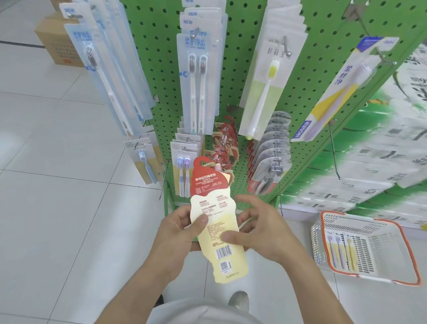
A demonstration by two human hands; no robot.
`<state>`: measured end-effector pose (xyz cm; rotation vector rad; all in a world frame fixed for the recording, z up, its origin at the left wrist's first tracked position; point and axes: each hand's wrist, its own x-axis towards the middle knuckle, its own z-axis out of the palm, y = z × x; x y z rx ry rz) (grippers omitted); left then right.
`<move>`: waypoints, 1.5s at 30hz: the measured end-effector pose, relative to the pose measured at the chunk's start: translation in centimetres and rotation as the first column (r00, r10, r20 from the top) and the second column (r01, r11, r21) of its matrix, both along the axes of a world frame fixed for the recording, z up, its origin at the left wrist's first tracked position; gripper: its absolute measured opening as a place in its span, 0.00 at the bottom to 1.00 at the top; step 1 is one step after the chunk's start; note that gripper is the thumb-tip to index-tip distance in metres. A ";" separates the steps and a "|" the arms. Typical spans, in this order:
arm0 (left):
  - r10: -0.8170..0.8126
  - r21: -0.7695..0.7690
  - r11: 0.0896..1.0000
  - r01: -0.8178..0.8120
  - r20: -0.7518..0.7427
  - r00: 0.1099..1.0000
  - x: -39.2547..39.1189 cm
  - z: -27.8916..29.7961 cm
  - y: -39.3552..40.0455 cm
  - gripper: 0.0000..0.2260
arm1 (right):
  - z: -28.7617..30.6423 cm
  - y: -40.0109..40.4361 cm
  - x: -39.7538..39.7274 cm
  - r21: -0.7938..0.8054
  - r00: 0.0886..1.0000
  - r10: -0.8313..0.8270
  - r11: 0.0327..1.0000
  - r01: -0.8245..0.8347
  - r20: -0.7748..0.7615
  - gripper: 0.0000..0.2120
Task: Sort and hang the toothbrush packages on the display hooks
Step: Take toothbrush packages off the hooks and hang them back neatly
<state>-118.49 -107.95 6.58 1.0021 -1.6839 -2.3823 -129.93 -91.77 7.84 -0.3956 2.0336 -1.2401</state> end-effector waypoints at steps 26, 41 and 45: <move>0.311 -0.264 0.916 -0.303 -0.010 0.950 -2.1 1.1 0.0 0.07 | -0.8 4.0 -0.8 -0.042 0.973 0.191 0.981 -0.187 0.130 0.11; 0.442 -0.125 0.890 -0.439 -0.003 0.897 -3.8 3.2 0.7 0.29 | -0.8 0.7 1.2 -0.064 0.975 -0.011 0.998 -0.004 -0.223 0.10; 0.258 -0.060 0.963 -0.264 -0.102 0.961 -3.4 5.4 2.1 0.24 | -0.8 -0.4 2.0 -0.102 0.931 0.022 0.993 -0.063 -0.366 0.12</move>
